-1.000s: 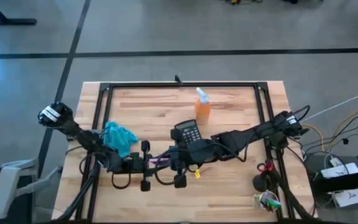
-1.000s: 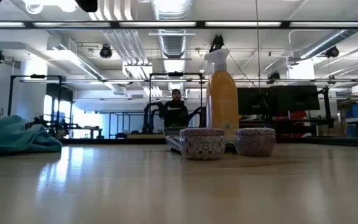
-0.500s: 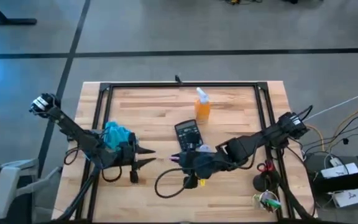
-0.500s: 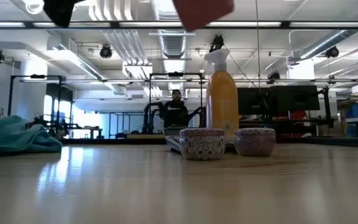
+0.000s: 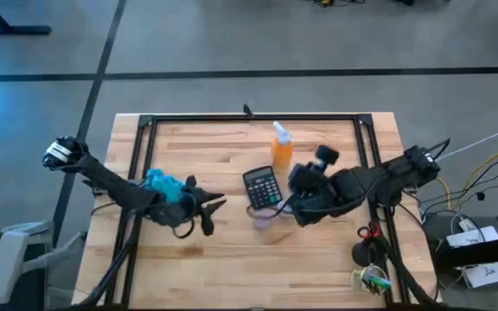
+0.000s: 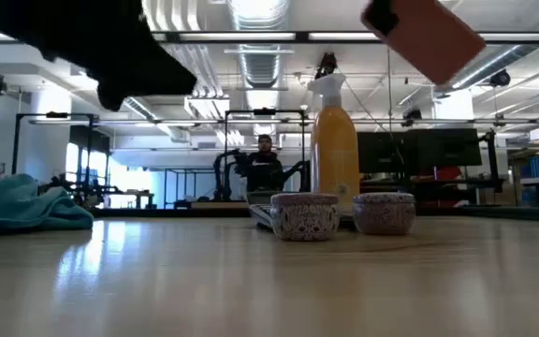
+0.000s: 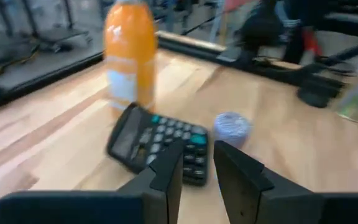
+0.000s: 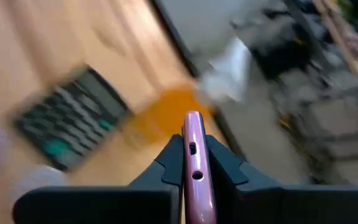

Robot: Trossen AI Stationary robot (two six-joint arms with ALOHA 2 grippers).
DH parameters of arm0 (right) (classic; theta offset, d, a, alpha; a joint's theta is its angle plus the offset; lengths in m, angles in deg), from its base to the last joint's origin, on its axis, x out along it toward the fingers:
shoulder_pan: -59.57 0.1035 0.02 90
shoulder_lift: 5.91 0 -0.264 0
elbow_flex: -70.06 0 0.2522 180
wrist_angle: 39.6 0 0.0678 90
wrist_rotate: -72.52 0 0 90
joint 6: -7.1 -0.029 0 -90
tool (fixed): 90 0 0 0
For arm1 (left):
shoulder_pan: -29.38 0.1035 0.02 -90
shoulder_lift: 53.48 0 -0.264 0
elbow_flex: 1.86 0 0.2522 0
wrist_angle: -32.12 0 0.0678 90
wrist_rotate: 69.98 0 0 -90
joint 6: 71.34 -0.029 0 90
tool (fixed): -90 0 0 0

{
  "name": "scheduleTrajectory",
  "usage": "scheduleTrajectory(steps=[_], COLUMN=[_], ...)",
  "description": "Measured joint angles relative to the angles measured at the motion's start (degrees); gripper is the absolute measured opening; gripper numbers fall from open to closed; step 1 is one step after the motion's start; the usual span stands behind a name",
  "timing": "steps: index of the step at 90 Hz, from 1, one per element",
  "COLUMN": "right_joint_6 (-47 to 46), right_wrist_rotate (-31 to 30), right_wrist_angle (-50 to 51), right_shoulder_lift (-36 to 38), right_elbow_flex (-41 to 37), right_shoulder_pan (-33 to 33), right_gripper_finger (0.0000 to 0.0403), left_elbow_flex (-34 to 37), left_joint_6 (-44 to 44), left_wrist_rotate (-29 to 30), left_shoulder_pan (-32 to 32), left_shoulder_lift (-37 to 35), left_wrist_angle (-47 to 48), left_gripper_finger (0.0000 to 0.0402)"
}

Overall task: Apply microfiber cloth
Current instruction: Spray the back and front of the pink cellphone using the orange spray bottle

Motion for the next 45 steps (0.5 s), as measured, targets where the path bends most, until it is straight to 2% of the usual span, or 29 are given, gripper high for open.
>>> scheduleTrajectory(steps=[11, 25, 37, 45], right_joint_6=[0.4, 1.2, 9.2, 19.6], right_wrist_rotate=[-0.5, -0.5, 0.1, 4.2], right_wrist_angle=[-3.1, -10.8, -25.8, -41.0], right_shoulder_lift=[5.5, 12.5, 18.0, 19.5], right_elbow_flex=[-10.0, -24.2, -35.6, -42.7], right_shoulder_pan=[-4.0, -11.1, -16.7, -21.0], right_gripper_finger=[0.0016, 0.0016, 0.0016, 0.0016], left_elbow_flex=[0.0, 0.0, 0.1, 0.1], left_joint_6=[6.3, 6.2, 6.2, 6.2], left_wrist_rotate=[-7.2, -8.3, -8.3, -8.6], left_shoulder_pan=[6.3, 11.8, 14.6, 16.5], left_shoulder_lift=[1.8, 3.5, 5.7, 7.9], left_wrist_angle=[5.5, 10.0, 9.7, 9.4], left_gripper_finger=[0.0075, 0.0075, 0.0075, 0.0075])
